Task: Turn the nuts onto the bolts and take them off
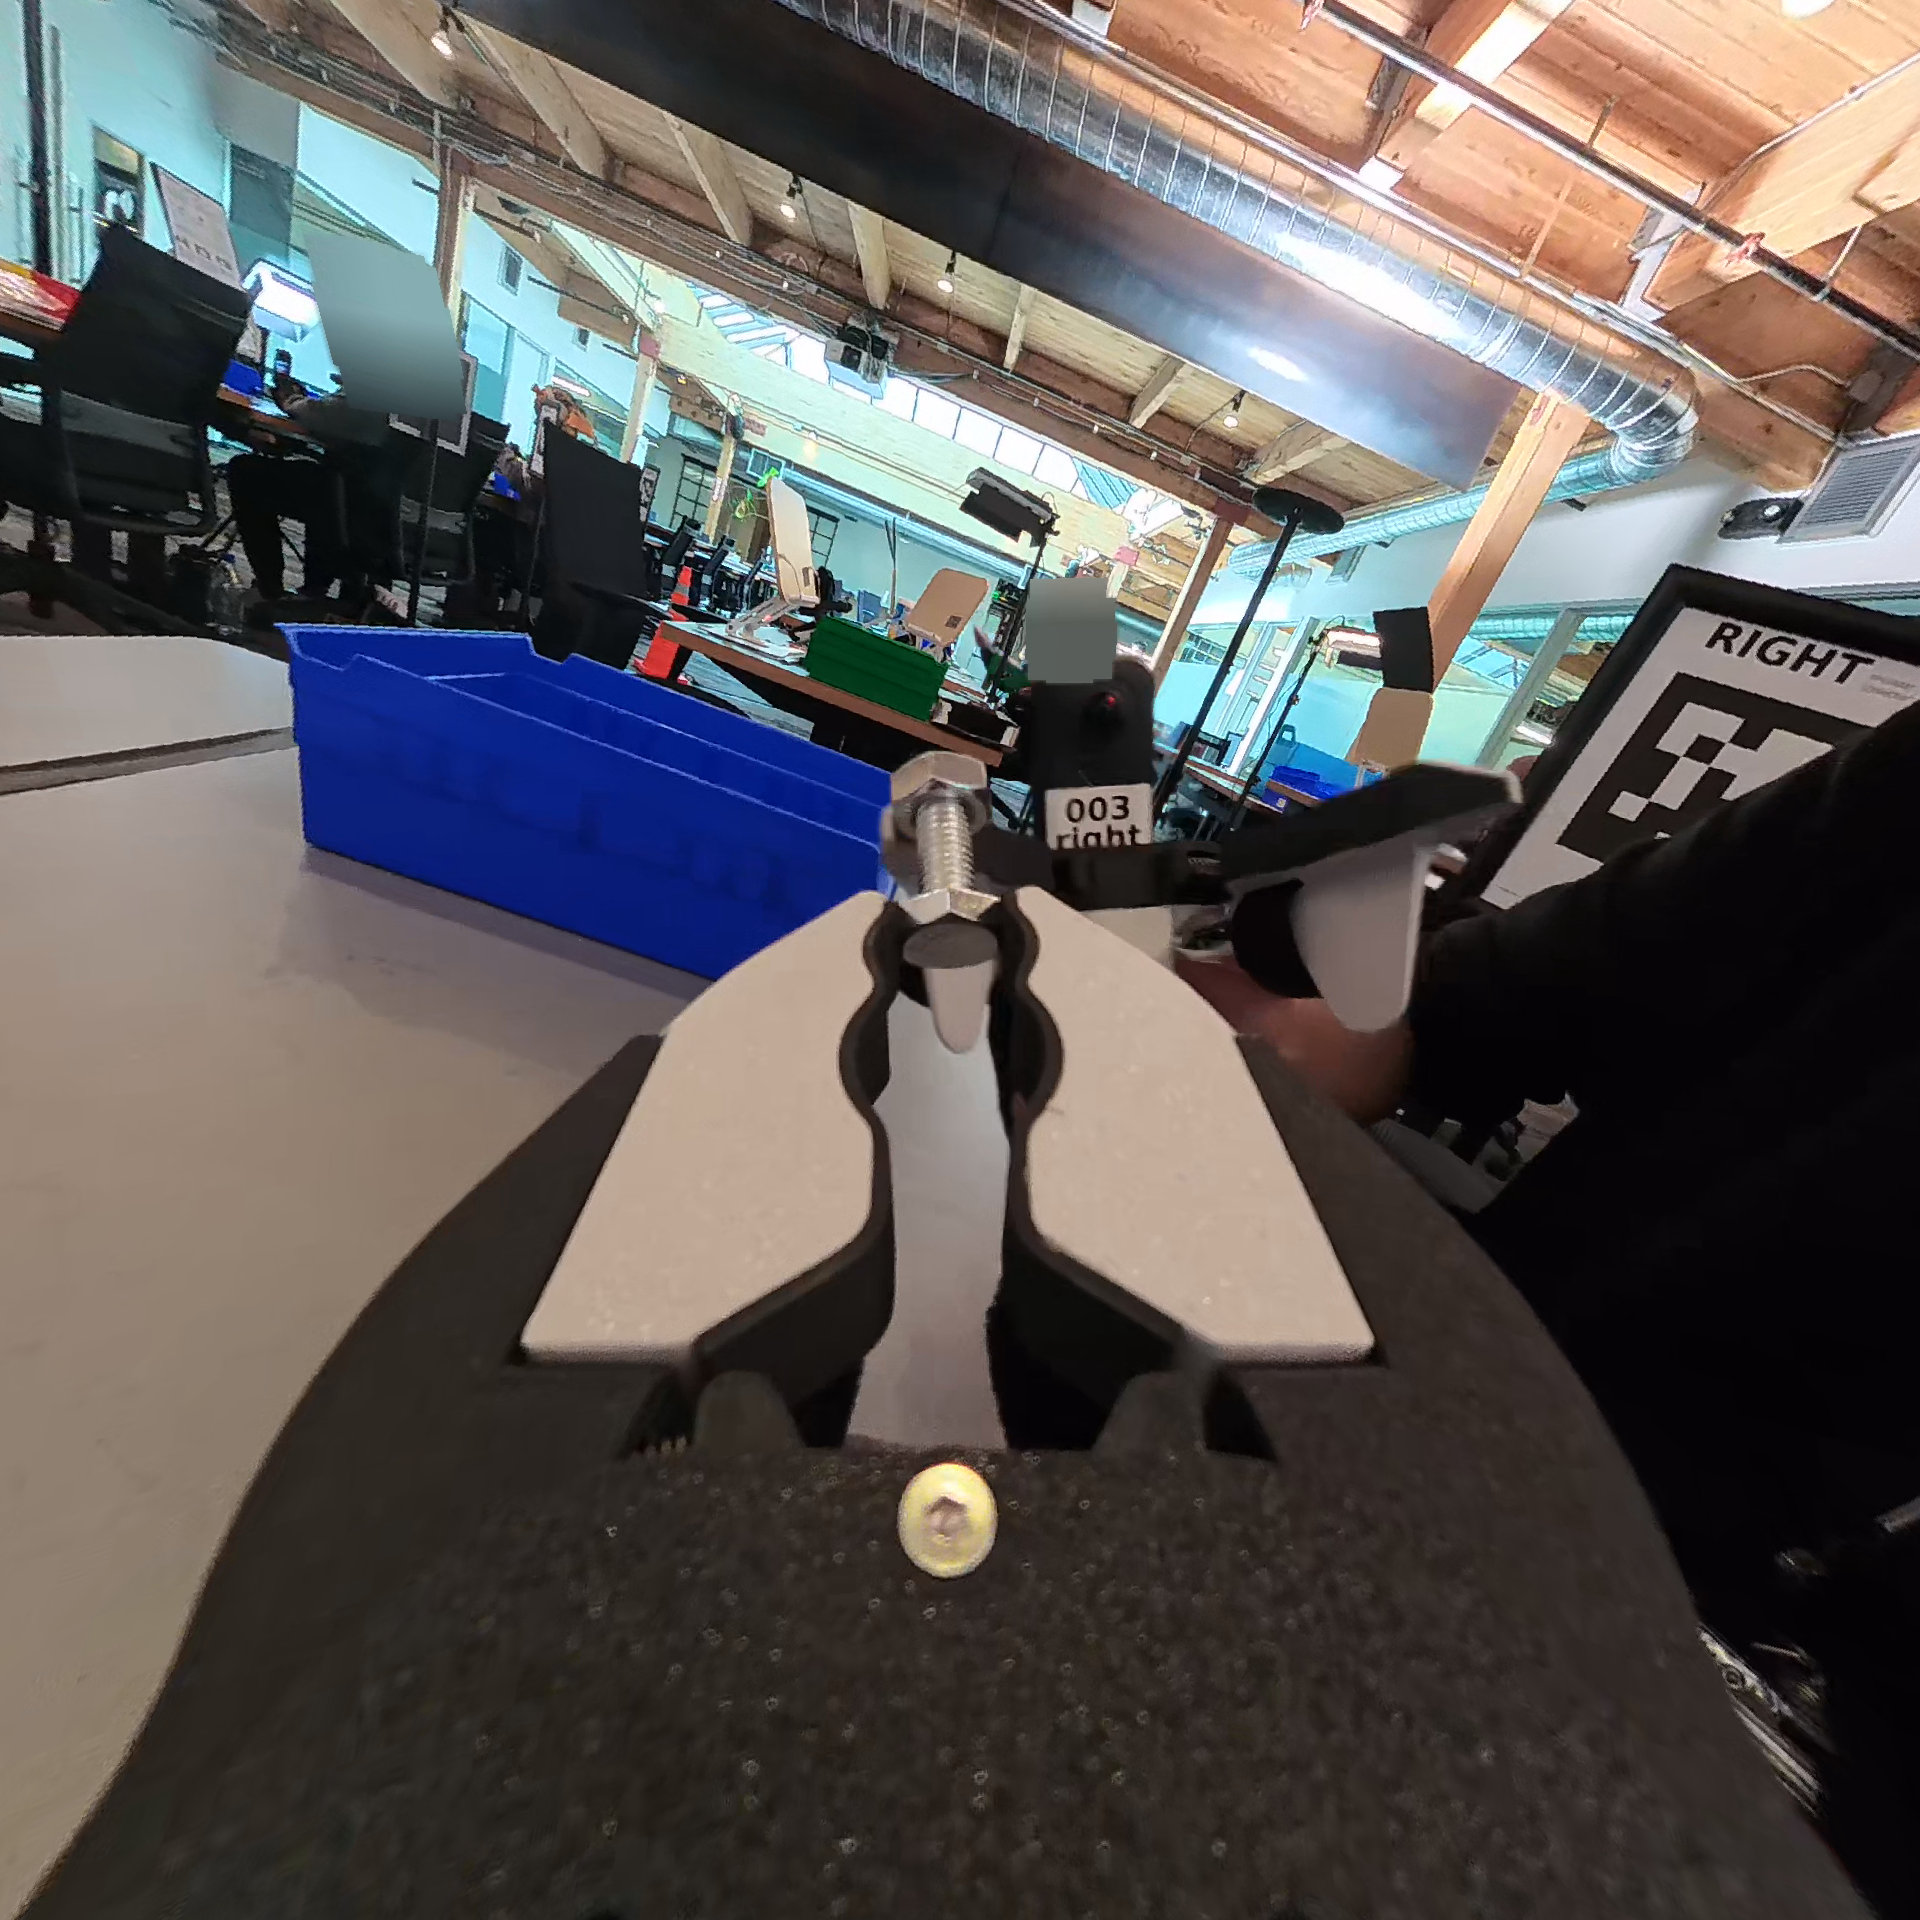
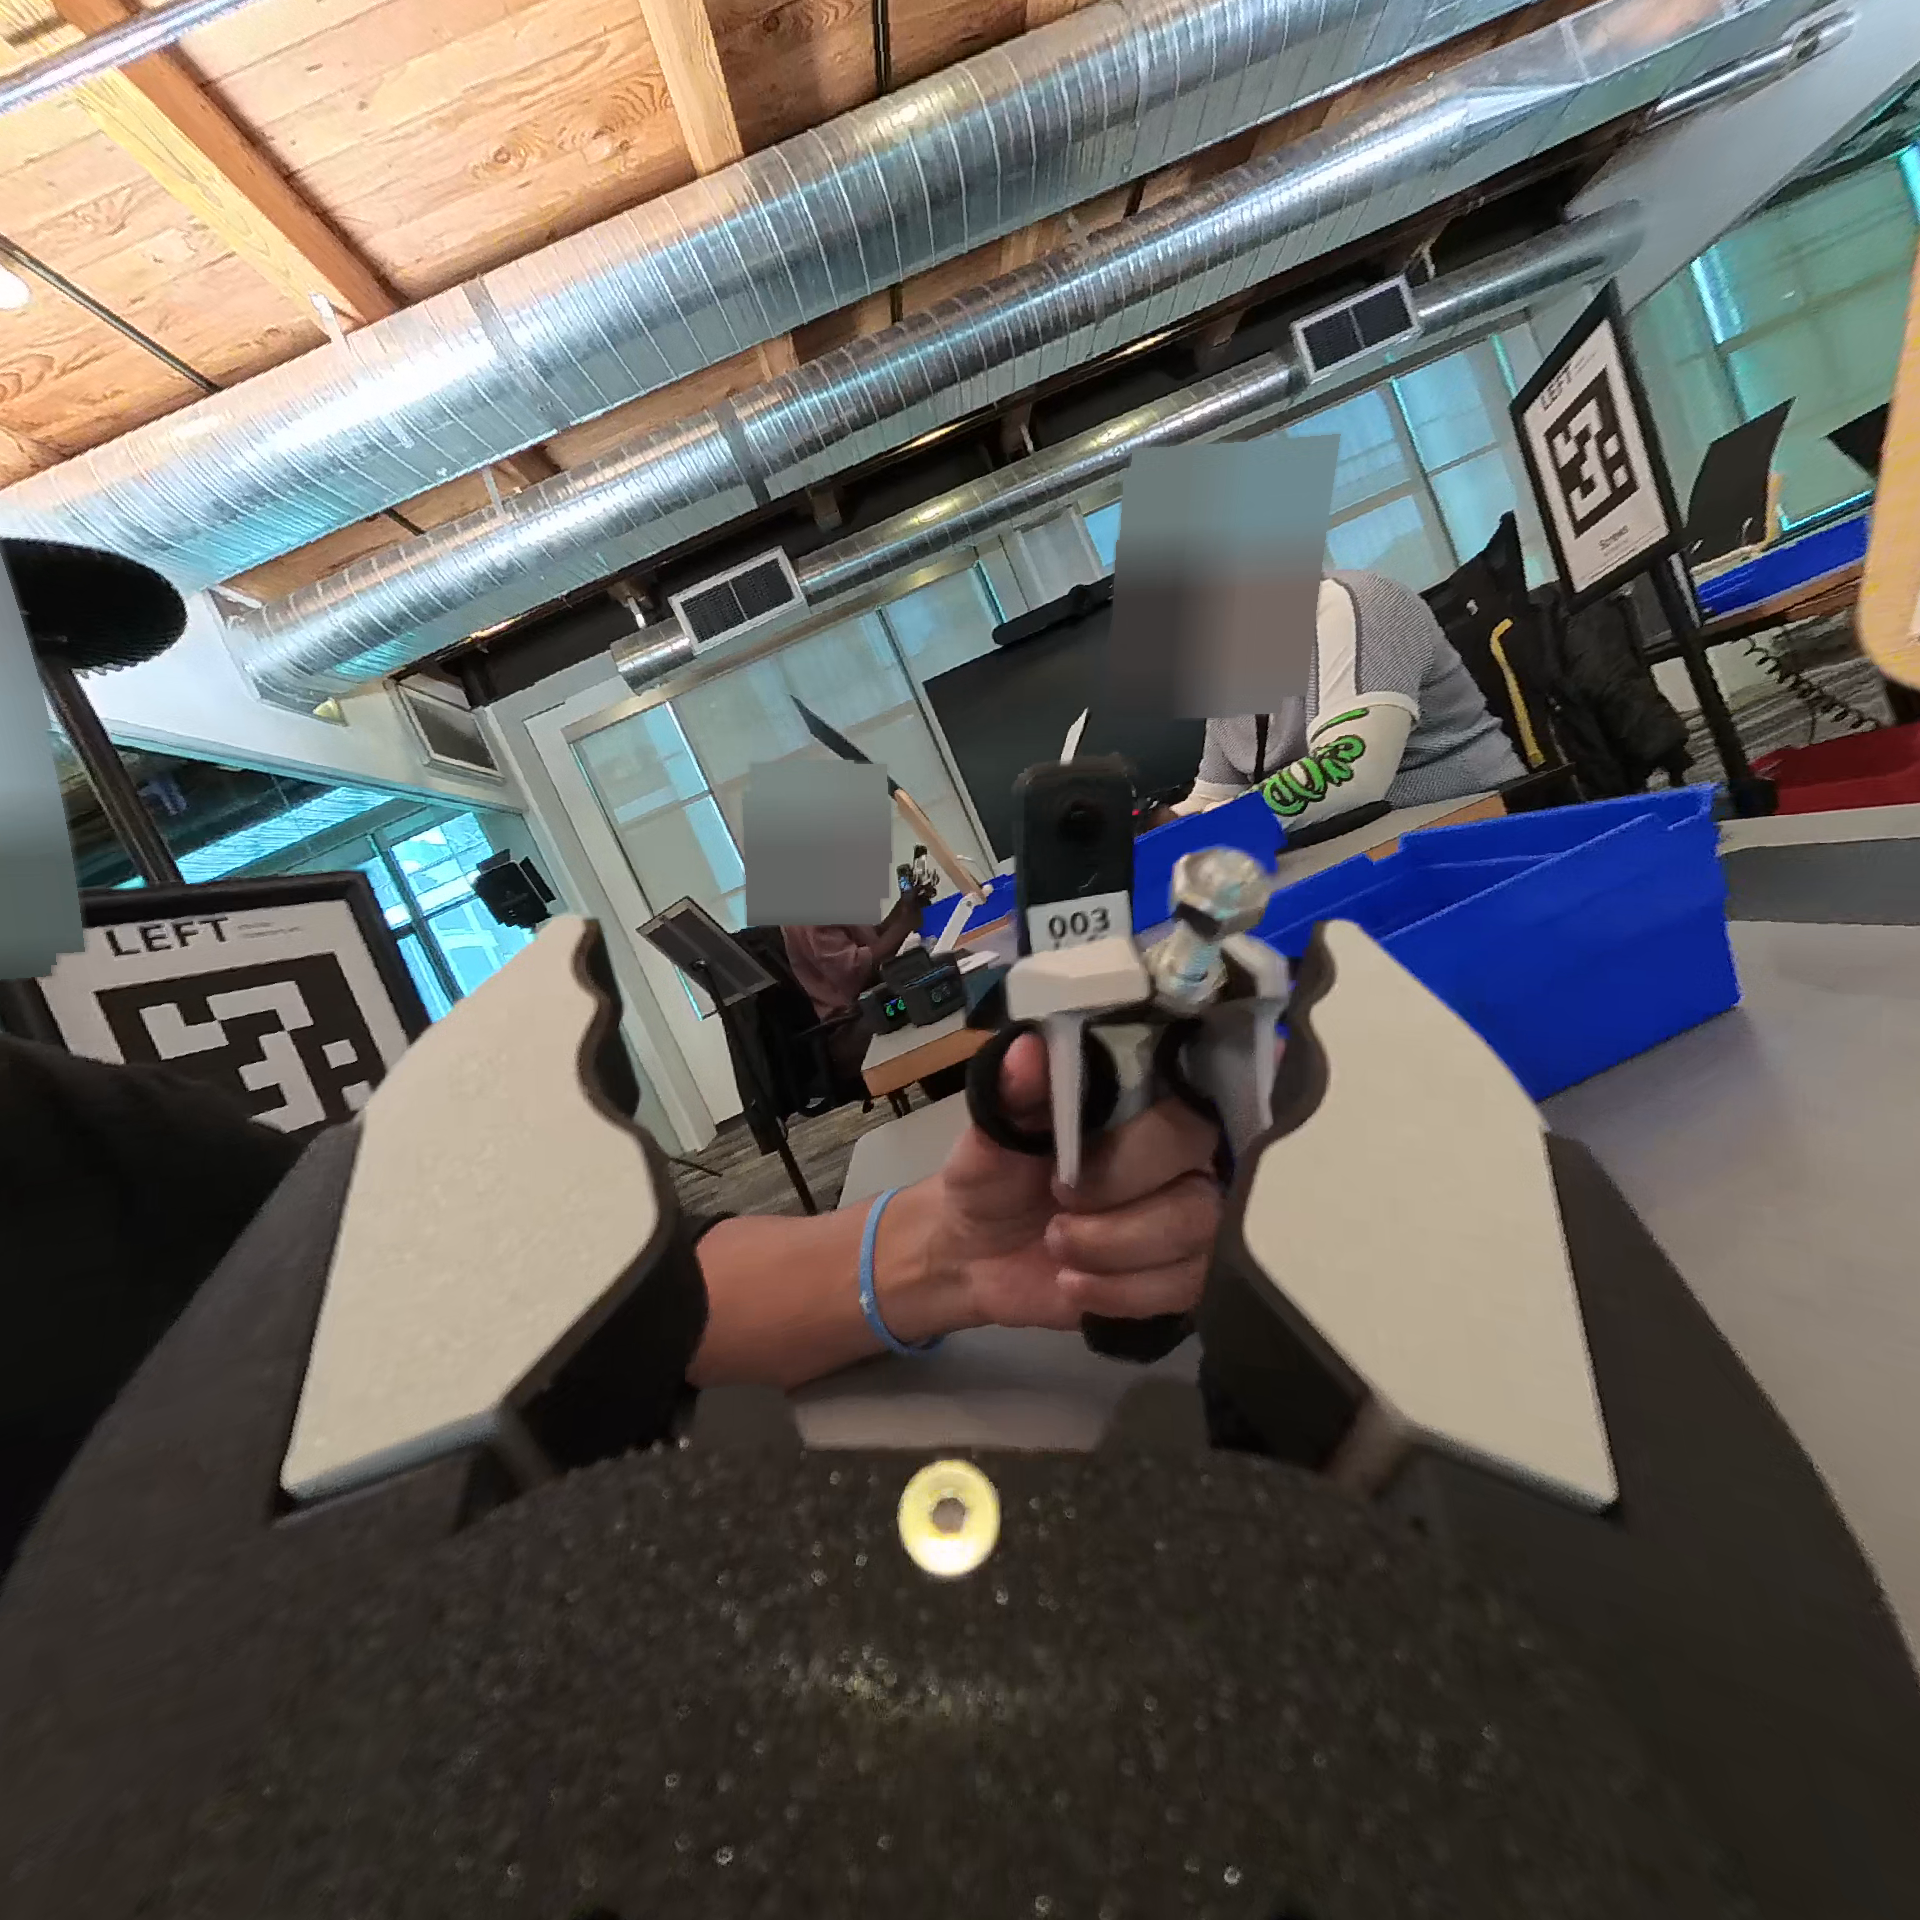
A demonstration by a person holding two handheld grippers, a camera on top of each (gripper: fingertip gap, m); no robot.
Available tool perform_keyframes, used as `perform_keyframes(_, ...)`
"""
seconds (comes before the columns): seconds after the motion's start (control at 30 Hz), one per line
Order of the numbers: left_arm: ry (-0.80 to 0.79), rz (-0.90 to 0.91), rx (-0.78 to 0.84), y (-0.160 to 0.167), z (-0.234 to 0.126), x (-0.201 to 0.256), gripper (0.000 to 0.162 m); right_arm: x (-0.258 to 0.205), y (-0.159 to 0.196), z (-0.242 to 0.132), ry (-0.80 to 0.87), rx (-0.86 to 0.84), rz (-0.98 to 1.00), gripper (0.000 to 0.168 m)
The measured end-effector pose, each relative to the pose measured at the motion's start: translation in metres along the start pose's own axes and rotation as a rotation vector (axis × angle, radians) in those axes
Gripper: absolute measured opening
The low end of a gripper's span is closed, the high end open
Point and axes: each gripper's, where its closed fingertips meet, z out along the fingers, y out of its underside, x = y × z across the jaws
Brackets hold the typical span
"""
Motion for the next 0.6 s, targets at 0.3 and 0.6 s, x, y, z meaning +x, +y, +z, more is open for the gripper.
perform_keyframes(0.3,0.018,0.008,0.002,0.003,0.004,0.005,0.017,0.014,-0.014,0.043,-0.054,0.045,0.080,0.121)
perform_keyframes(0.6,0.001,-0.011,0.032,-0.004,-0.002,-0.001,0.017,0.005,-0.001,0.035,-0.064,0.023,0.105,0.122)
